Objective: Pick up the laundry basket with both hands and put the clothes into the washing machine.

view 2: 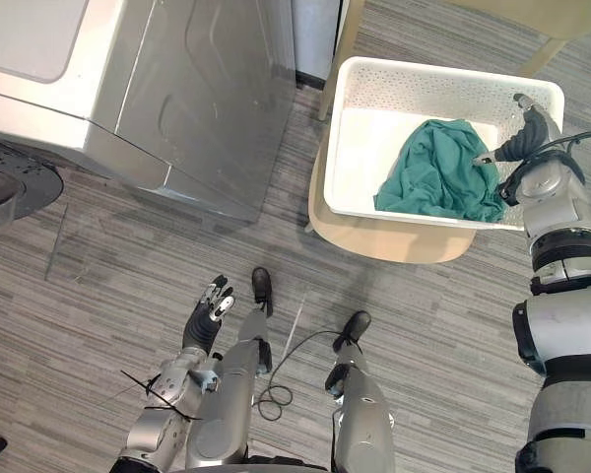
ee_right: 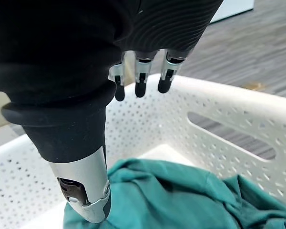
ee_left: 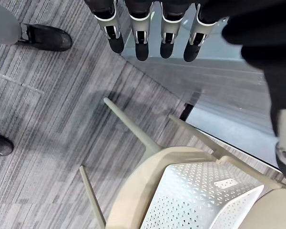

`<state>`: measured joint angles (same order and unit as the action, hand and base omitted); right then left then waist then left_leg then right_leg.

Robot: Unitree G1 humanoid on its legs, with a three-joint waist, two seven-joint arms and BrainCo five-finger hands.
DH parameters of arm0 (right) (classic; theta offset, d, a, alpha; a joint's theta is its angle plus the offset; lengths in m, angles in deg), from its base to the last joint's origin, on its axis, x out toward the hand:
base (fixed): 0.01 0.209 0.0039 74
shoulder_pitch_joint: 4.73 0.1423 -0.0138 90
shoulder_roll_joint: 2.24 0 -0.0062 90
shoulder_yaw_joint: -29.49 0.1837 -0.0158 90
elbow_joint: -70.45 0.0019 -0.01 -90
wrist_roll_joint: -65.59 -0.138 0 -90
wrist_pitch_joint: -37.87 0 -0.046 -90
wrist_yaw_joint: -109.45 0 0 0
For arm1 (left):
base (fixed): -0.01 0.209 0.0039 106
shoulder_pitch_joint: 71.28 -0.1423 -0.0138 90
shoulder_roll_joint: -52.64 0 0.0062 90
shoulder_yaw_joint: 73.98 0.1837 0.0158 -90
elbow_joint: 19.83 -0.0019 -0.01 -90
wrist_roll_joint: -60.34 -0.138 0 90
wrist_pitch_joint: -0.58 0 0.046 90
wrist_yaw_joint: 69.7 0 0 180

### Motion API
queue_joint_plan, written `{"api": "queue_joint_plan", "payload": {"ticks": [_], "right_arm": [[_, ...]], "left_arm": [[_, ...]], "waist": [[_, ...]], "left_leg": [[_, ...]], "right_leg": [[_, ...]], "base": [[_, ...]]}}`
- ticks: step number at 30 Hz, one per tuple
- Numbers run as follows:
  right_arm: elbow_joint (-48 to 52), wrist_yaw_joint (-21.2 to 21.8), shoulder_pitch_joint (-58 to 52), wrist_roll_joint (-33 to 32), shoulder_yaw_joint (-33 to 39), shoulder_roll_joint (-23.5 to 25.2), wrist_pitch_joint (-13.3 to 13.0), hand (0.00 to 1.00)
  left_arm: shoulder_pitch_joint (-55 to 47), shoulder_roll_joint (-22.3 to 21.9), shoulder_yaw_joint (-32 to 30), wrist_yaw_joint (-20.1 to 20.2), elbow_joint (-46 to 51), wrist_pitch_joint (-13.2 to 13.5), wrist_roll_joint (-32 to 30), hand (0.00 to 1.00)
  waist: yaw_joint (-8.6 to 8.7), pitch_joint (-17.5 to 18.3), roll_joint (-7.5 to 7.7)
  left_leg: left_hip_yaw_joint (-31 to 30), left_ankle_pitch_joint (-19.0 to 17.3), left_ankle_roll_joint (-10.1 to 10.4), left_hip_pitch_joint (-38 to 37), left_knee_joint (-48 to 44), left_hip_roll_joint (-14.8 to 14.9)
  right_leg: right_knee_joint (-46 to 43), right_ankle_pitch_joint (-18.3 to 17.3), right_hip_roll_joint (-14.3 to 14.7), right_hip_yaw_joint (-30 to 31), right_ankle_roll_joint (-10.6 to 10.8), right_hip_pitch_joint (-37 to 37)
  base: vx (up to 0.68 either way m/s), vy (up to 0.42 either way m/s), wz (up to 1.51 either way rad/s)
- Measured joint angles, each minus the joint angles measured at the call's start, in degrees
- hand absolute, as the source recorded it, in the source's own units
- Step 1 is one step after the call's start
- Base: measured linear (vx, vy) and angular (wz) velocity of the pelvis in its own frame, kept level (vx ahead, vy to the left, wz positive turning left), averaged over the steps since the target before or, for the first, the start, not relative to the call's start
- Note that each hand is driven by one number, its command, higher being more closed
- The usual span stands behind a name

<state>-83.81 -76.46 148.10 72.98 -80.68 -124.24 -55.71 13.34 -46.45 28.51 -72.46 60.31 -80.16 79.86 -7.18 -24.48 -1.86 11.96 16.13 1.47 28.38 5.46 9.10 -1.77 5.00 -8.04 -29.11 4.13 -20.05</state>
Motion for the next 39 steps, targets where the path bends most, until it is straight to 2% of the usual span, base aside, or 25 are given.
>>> {"api": "queue_joint_plan", "payload": {"ticks": [6,13,15,18,22,23,27,28,31,35,39], "right_arm": [[-0.2,0.94,-2.05,0.04,-1.33,2.36,0.09,0.0],[-7.3,1.28,-0.92,0.09,-4.65,2.61,0.44,0.0],[-8.74,1.32,1.14,0.09,-6.34,2.31,0.42,0.0],[-8.46,3.63,4.11,0.19,-9.81,-0.61,0.0,0.0],[-4.99,6.53,5.44,-0.8,-15.73,-6.08,-0.06,0.0],[-4.11,8.03,5.37,-2.74,-18.34,-7.71,0.07,0.0],[-3.96,10.7,5.48,-5.25,-22.26,-10.07,0.08,0.0],[-3.94,11.25,5.66,-5.69,-23.1,-10.39,0.18,1.0],[-3.89,12.49,5.63,-7.71,-25.06,-11.05,0.28,1.0],[-3.88,12.08,5.01,-9.8,-26.53,-10.77,0.37,1.0],[-3.79,10.76,2.56,-10.3,-25.19,-8.88,0.46,1.0]], "left_arm": [[2.54,0.65,0.94,-0.63,-1.74,0.04,-0.03,0.0],[3.32,0.79,1.45,-1.15,-2.0,0.2,0.05,0.0],[4.42,0.8,2.56,-1.12,-2.0,0.2,0.06,0.0],[5.63,0.48,3.76,-0.99,-1.87,0.22,0.1,0.0],[6.27,-1.08,4.74,-0.22,1.29,0.23,1.48,0.0],[6.24,-1.78,5.02,0.43,3.1,0.27,2.86,0.0],[6.19,-2.92,5.43,1.43,4.97,0.6,4.7,0.0],[6.19,-3.21,5.44,1.53,5.05,0.61,4.71,0.0],[6.06,-3.61,5.56,1.6,5.08,0.59,5.17,0.0],[6.02,-4.53,5.57,1.62,5.01,0.49,5.16,0.0],[6.03,-5.29,5.51,1.58,4.88,0.46,5.14,0.0]], "waist": [[-0.03,-0.74,0.45],[-0.87,-0.89,0.23],[-0.84,-1.26,-0.47],[-0.77,-1.34,-0.62],[-0.6,-1.39,-0.76],[-0.04,-1.37,-0.74],[0.08,-1.35,-0.72],[0.06,-1.32,-0.68],[0.15,-1.13,-0.7],[0.34,-0.27,-0.72],[0.38,1.53,-0.96]], "left_leg": [[-0.52,-0.2,0.26,2.05,0.07,-0.06],[-0.82,0.14,0.11,4.63,0.01,-0.98],[-0.95,0.14,0.1,5.82,0.01,-1.11],[-1.08,0.21,0.21,8.02,0.0,-1.17],[-1.27,0.17,0.28,10.79,0.0,-1.71],[-1.59,-0.01,0.52,11.31,0.0,-2.45],[-1.51,-0.05,0.53,11.86,0.02,-3.3],[-0.95,-0.05,0.53,11.9,0.03,-3.34],[-0.37,-0.05,0.53,11.94,0.02,-3.49],[0.94,0.64,1.32,11.92,-0.02,-3.14],[0.63,2.2,0.98,11.4,-0.05,-2.99]], "right_leg": [[0.52,0.25,-0.06,-0.29,0.14,-1.57],[1.94,1.23,-0.33,-0.55,0.21,-3.51],[1.95,1.27,-0.6,-0.73,0.27,-4.65],[1.05,1.1,-1.13,-1.01,0.4,-7.01],[-8.27,-3.6,-4.12,-1.52,0.74,-13.02],[-13.93,-6.46,-6.33,-2.3,0.78,-15.27],[-20.98,-9.78,-9.36,-2.65,0.51,-17.91],[-22.33,-10.37,-10.04,-2.89,0.2,-18.39],[-26.01,-12.15,-11.54,-3.58,-0.31,-19.37],[-29.42,-13.45,-12.71,-4.2,-0.89,-20.05],[-31.7,-14.52,-13.31,-4.89,-1.68,-20.01]], "base": [[0.0,0.011,0.02],[0.06,0.015,0.02],[0.07,0.024,0.01],[0.08,0.055,0.03],[0.09,0.058,0.14],[0.09,0.046,0.34],[0.07,0.02,0.25],[0.02,0.006,0.15],[0.01,0.003,0.18],[0.0,-0.004,0.16],[0.02,-0.019,0.08]]}}
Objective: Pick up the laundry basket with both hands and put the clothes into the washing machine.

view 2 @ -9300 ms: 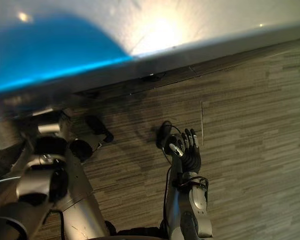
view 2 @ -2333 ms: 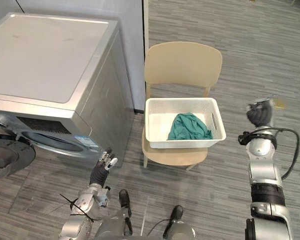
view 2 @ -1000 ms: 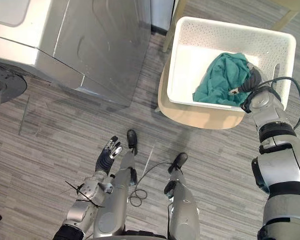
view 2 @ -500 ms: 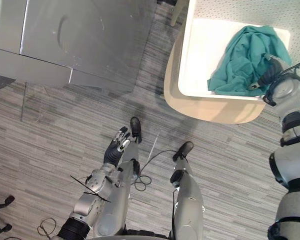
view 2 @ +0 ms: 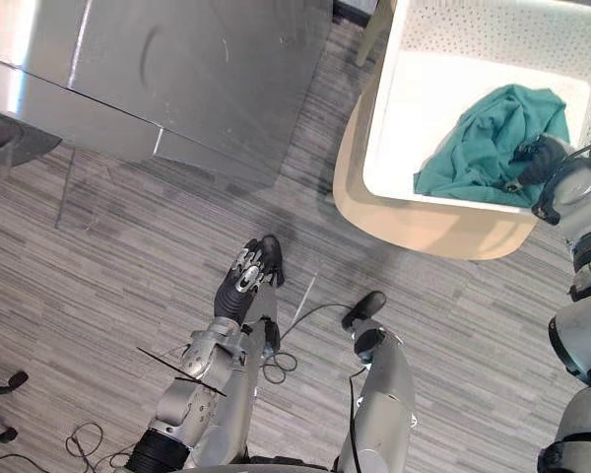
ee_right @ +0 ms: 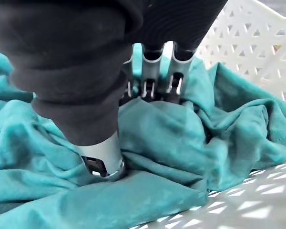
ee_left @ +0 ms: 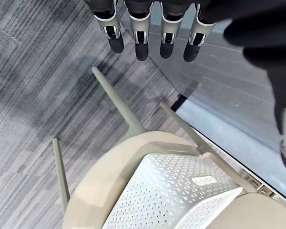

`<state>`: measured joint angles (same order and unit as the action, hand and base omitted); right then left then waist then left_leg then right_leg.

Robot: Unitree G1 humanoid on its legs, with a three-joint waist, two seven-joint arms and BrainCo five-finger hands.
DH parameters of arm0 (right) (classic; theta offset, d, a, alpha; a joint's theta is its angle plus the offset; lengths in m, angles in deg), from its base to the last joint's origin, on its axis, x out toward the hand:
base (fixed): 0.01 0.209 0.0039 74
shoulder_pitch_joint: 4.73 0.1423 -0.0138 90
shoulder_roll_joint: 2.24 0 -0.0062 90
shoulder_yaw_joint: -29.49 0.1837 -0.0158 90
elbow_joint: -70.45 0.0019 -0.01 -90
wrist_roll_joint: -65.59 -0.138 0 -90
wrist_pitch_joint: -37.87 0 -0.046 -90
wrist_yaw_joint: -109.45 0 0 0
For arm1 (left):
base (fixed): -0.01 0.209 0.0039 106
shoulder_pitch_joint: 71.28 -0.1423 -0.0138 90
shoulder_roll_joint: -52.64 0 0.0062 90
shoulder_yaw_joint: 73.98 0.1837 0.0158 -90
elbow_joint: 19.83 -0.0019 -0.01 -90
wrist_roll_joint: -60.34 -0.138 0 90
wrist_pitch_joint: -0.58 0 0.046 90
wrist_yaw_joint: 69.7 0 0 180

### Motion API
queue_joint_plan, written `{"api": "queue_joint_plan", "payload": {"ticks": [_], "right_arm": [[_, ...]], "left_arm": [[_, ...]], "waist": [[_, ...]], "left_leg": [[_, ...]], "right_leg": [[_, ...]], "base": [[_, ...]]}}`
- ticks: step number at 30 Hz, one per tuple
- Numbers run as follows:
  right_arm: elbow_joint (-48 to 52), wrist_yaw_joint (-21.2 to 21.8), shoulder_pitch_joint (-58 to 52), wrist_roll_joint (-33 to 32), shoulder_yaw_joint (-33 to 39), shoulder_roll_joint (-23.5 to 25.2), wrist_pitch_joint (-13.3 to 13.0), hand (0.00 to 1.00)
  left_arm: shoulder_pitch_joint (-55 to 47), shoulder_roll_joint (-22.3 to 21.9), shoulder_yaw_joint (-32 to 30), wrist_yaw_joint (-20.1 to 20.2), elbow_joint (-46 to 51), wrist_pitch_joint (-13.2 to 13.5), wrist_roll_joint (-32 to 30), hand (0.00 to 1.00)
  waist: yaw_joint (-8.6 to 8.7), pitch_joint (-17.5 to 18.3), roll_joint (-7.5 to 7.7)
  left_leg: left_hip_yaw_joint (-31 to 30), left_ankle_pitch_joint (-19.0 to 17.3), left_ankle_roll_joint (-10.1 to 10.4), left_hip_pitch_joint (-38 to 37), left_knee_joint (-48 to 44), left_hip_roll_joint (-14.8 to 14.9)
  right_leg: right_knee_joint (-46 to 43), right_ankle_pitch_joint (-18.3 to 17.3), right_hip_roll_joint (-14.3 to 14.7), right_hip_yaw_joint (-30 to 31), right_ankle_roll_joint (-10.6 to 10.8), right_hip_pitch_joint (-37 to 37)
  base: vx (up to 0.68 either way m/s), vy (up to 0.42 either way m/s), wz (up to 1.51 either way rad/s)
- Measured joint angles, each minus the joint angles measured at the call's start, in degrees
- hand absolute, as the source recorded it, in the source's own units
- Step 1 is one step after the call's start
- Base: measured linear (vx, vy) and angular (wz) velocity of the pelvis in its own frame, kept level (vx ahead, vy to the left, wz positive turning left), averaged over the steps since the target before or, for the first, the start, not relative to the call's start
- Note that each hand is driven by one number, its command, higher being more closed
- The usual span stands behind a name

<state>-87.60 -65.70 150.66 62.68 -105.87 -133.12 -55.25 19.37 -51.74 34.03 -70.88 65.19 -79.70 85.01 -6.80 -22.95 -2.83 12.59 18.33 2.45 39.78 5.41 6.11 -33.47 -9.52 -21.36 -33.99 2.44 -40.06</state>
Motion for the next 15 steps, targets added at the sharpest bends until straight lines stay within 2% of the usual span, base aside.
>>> {"api": "queue_joint_plan", "payload": {"ticks": [7,9,15], "right_arm": [[5.98,-3.91,-6.75,-5.81,10.69,5.29,-0.35,1.0],[9.91,-6.31,-9.17,-7.4,19.3,6.23,-0.48,1.0],[16.48,-15.08,-11.58,-9.03,37.15,7.28,-1.1,1.0]], "left_arm": [[-0.14,-0.81,-0.77,-0.2,-0.14,-0.41,-0.01,0.0],[-0.78,-0.62,-1.88,-0.22,-0.14,-0.44,-0.01,0.0],[-1.4,1.87,-3.04,-0.43,-0.14,-0.39,-0.06,0.0]], "waist": [[0.04,0.48,-0.82],[0.16,0.48,-0.81],[0.51,0.47,-0.78]], "left_leg": [[-0.3,0.22,0.28,-4.55,-0.01,0.21],[-0.32,0.22,0.28,-5.77,-0.01,0.68],[-0.6,0.2,0.29,-8.5,0.0,1.33]], "right_leg": [[-1.32,-1.6,-0.51,-0.79,-0.14,4.42],[0.14,-1.59,0.33,-1.58,-0.13,6.55],[2.33,-1.58,1.57,-2.03,-0.11,10.27]], "base": [[0.0,-0.055,0.02],[-0.01,-0.071,-0.02],[-0.01,-0.032,-0.02]]}}
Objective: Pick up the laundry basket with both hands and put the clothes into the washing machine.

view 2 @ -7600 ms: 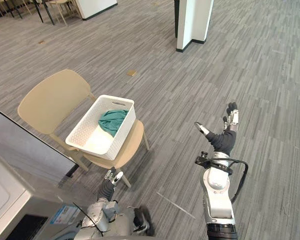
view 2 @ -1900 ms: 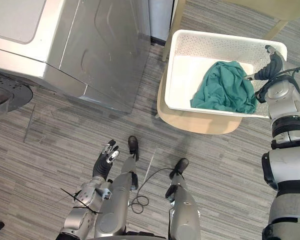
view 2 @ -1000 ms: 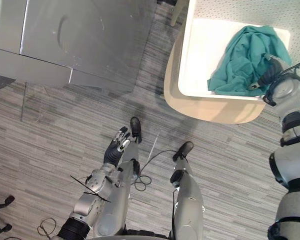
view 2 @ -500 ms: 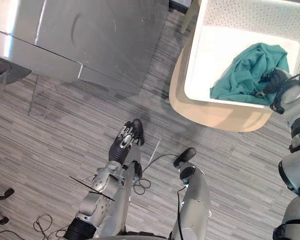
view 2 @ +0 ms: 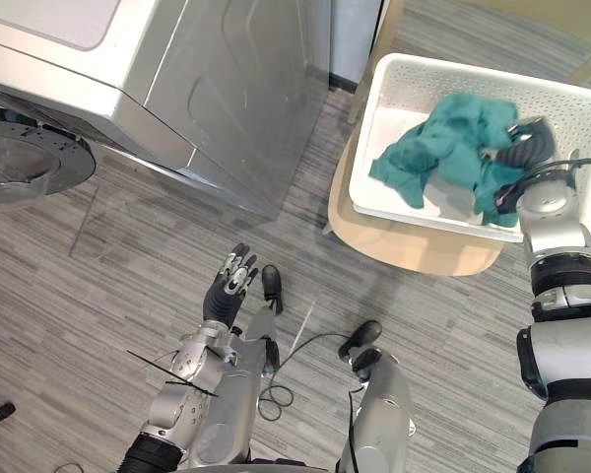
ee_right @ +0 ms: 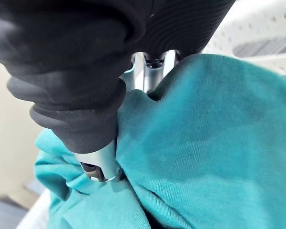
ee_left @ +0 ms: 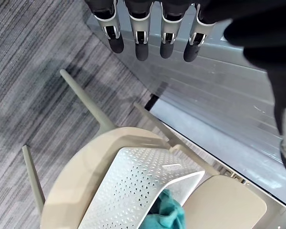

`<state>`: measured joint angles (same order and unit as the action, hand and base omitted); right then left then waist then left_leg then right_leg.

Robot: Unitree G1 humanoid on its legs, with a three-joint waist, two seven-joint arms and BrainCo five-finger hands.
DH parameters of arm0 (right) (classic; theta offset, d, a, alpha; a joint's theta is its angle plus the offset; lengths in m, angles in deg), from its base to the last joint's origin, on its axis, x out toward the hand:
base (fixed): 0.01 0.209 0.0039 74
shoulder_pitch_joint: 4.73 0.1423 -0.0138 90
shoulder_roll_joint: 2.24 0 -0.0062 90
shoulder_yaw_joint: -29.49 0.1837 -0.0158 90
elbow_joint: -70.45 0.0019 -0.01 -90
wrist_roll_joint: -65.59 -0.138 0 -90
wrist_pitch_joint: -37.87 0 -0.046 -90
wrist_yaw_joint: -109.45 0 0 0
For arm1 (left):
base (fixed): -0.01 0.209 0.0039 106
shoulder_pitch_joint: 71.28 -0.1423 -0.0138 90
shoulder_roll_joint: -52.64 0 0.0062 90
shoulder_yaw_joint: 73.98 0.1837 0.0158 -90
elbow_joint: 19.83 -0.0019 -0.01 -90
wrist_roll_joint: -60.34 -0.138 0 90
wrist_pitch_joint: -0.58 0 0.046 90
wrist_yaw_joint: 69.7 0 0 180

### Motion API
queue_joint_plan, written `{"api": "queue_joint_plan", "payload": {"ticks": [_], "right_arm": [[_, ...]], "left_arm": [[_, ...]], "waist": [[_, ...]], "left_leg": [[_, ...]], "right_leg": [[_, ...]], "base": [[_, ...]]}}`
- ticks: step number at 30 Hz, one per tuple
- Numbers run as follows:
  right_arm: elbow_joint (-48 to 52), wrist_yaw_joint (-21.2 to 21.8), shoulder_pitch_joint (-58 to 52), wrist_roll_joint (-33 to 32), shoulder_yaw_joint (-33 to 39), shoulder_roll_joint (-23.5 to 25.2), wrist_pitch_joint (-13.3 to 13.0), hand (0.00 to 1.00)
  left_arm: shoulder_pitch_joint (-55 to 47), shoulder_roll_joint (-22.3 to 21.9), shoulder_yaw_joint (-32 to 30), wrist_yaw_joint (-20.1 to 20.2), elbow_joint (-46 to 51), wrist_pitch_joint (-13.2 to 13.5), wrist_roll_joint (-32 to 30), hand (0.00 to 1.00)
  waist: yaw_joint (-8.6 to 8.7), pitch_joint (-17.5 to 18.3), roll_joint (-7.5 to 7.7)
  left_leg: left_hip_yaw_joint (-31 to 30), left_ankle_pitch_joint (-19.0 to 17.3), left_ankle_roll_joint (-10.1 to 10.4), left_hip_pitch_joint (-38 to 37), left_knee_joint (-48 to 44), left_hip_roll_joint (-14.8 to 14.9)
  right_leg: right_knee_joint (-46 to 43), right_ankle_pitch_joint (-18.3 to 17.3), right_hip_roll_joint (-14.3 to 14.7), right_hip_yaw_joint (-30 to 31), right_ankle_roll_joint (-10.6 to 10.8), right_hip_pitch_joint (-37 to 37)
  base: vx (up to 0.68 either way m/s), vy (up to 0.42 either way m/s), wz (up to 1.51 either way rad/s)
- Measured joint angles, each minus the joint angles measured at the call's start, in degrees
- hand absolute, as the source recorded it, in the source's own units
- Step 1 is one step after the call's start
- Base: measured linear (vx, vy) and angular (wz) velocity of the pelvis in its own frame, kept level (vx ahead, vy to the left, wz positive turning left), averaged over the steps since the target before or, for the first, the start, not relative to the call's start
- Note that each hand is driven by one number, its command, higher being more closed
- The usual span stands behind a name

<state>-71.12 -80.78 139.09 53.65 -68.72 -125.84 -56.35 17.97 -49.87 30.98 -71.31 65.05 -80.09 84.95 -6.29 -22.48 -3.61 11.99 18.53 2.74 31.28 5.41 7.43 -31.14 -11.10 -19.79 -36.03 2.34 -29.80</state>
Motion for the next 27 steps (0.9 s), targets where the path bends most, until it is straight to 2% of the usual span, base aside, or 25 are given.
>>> {"api": "queue_joint_plan", "payload": {"ticks": [6,10,16,19,21,22,25,27], "right_arm": [[4.49,-6.44,-0.54,-2.16,12.31,2.15,-1.1,1.0],[8.27,-7.68,-2.82,-2.21,16.88,2.73,-1.66,1.0],[18.53,-10.87,-6.94,-3.95,22.56,8.11,-2.03,1.0],[24.97,-11.11,-10.34,-3.85,24.31,10.54,-2.17,1.0],[29.0,-11.29,-13.28,-3.67,24.69,12.01,-2.68,1.0],[30.4,-11.31,-14.36,-3.65,24.9,13.2,-3.29,1.0],[33.93,-10.83,-18.19,-3.24,25.42,15.92,-4.74,1.0],[37.2,-10.52,-21.42,-3.25,25.73,16.62,-4.79,1.0]], "left_arm": [[-0.45,1.28,-0.07,-0.59,-0.06,0.0,0.02,0.0],[-0.46,1.43,-0.25,-1.13,-0.22,0.02,0.02,0.0],[-0.4,1.69,-0.85,-2.22,-0.2,0.07,-0.33,0.0],[-0.3,1.71,-0.92,-2.24,0.45,0.07,-0.55,0.0],[-0.3,2.25,-0.91,-2.24,1.49,0.08,-0.66,0.0],[-0.33,3.38,-0.89,-2.24,2.87,0.08,-0.7,0.0],[-0.2,6.05,-0.85,-2.15,5.79,0.26,-4.08,0.0],[-0.06,6.29,-0.85,-2.12,6.46,0.52,-5.12,0.0]], "waist": [[0.43,-0.03,0.16],[0.65,-0.03,0.23],[0.78,0.01,0.45],[1.05,0.07,0.56],[1.3,0.6,1.38],[1.79,1.13,2.27],[2.52,2.39,4.19],[2.93,2.53,4.42]], "left_leg": [[0.56,0.02,-0.01,-0.08,0.0,1.29],[0.88,0.02,-0.01,-0.08,-0.01,1.87],[2.38,0.03,-0.02,-0.81,-0.03,2.65],[2.45,0.0,-0.03,-2.99,-0.03,2.69],[2.38,-0.05,0.0,-4.68,-0.12,2.95],[2.2,-0.47,0.46,-4.82,-1.18,3.2],[2.24,-2.42,0.87,-6.82,-2.56,3.47],[2.14,-3.51,0.64,-8.32,-3.41,3.51]], "right_leg": [[2.07,1.24,1.92,0.54,-0.17,0.24],[3.18,1.79,2.91,1.38,-0.11,0.06],[3.58,2.21,3.95,2.91,-0.42,-0.26],[3.72,2.21,4.08,3.2,-0.41,1.7],[4.73,2.21,4.7,3.33,-0.41,3.79],[5.39,2.2,5.02,3.38,-0.41,4.65],[7.23,2.1,6.16,4.34,-0.21,7.3],[8.08,2.27,6.61,4.31,0.1,9.61]], "base": [[0.0,-0.031,-0.11],[0.04,-0.032,-0.12],[0.06,-0.043,-0.14],[0.07,-0.065,-0.05],[0.06,-0.071,-0.02],[0.06,-0.088,-0.03],[0.03,-0.063,-0.11],[0.03,-0.034,-0.04]]}}
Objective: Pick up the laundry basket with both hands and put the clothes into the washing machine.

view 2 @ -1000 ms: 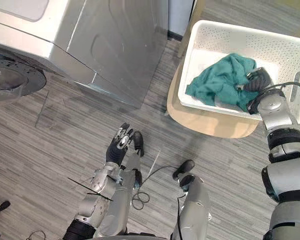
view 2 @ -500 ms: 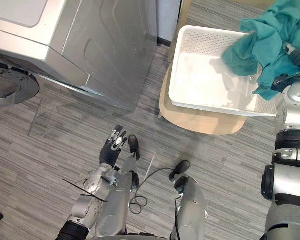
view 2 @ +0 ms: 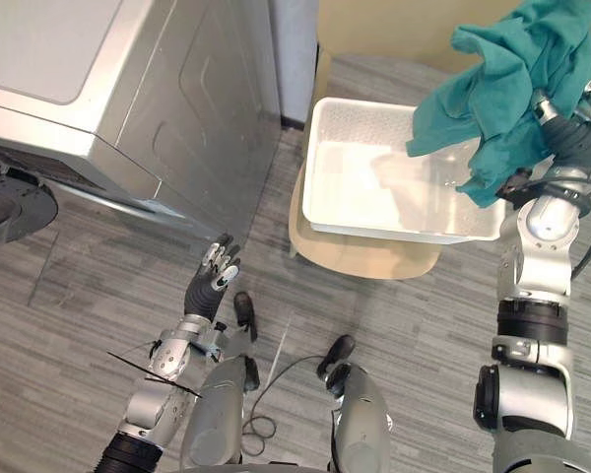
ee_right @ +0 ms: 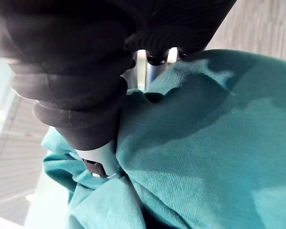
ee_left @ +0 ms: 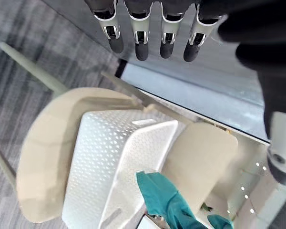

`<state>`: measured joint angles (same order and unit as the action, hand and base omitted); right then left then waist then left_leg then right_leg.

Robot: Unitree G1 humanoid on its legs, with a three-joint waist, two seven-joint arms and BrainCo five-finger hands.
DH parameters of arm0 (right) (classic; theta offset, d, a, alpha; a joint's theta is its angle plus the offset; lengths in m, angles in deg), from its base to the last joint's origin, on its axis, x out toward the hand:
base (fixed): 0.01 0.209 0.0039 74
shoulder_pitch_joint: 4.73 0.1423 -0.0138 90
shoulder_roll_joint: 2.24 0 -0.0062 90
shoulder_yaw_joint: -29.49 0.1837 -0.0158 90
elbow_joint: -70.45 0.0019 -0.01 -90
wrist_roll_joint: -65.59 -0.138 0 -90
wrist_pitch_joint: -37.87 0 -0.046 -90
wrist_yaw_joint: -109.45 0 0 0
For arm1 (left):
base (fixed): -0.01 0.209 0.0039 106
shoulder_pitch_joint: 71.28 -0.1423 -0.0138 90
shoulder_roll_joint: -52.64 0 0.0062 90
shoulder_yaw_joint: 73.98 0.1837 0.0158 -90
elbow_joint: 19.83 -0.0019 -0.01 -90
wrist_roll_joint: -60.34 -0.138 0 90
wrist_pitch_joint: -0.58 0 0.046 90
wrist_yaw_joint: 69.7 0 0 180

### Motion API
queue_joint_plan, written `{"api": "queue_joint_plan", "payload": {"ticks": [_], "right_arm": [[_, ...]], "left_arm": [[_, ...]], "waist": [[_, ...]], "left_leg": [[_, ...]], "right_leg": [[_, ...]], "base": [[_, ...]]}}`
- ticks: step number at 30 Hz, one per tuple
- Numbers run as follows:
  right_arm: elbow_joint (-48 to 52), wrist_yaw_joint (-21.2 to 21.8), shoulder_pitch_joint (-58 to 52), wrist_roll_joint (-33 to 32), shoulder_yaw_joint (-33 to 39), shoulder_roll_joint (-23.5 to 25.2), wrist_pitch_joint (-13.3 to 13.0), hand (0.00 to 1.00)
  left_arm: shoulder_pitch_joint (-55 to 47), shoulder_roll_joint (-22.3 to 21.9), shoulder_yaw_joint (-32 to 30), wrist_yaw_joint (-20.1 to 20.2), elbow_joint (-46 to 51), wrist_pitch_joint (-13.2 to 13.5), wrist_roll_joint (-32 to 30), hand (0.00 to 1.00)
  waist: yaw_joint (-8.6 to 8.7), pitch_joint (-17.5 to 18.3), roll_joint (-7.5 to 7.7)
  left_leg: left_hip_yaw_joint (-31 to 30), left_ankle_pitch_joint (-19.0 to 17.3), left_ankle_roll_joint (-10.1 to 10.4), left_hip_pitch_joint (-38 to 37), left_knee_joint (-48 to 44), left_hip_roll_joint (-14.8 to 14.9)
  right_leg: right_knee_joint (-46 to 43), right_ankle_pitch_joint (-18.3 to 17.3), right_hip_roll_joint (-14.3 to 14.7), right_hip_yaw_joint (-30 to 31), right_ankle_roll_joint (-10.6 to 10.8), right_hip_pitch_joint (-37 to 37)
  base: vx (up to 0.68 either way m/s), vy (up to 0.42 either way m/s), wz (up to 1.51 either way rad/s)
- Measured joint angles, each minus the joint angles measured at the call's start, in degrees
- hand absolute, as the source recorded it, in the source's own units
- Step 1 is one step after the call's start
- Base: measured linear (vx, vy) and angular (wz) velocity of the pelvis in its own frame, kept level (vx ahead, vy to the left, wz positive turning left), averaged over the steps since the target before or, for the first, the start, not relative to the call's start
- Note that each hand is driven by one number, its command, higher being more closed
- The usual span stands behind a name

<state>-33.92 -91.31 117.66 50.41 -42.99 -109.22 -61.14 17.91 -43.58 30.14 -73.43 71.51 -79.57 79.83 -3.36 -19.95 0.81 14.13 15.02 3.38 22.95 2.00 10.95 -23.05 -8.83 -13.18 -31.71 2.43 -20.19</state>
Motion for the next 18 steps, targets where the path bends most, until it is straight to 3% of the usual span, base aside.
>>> {"api": "queue_joint_plan", "payload": {"ticks": [2,6,8,14,18], "right_arm": [[4.88,2.28,-3.87,0.01,0.09,2.8,-0.25,1.0],[11.24,5.98,-9.48,0.09,-0.99,5.62,-0.8,1.0],[14.38,8.09,-11.69,0.07,-3.03,6.06,-0.92,1.0],[20.59,14.9,-16.52,-1.35,-8.1,7.5,-1.03,1.0],[23.03,20.21,-18.12,-7.47,-12.96,7.87,-1.01,1.0]], "left_arm": [[-0.12,0.32,-0.06,0.07,0.84,0.12,0.05,0.0],[1.18,0.29,1.11,0.11,1.13,0.12,0.12,0.0],[2.48,0.4,1.98,-0.01,2.27,0.11,-0.23,0.0],[11.44,1.29,6.6,-0.15,3.22,0.04,-11.99,0.0],[15.6,1.83,10.43,-0.01,3.07,0.01,-20.99,0.0]], "waist": [[1.27,2.15,0.39],[1.58,6.74,0.83],[2.57,9.27,0.93],[4.07,12.8,1.16],[5.22,14.26,1.02]], "left_leg": [[0.32,-1.13,-0.12,-2.02,-0.6,-0.11],[2.48,-2.16,0.09,-6.06,0.66,-0.13],[3.66,-2.12,0.07,-8.4,2.67,-0.36],[5.86,-2.49,0.05,-13.26,3.37,-1.01],[6.67,-2.49,0.05,-15.14,3.43,-0.99]], "right_leg": [[1.96,0.46,0.51,0.34,0.72,2.64],[5.99,1.93,1.64,2.07,1.59,6.14],[7.96,2.74,2.23,2.96,1.96,7.66],[11.67,4.44,2.65,5.18,2.6,11.99],[14.42,6.05,3.29,6.85,2.68,13.79]], "base": [[0.03,-0.032,-0.04],[0.07,0.0,-0.25],[0.08,0.012,-0.25],[0.1,0.013,-0.2],[0.05,0.007,-0.22]]}}
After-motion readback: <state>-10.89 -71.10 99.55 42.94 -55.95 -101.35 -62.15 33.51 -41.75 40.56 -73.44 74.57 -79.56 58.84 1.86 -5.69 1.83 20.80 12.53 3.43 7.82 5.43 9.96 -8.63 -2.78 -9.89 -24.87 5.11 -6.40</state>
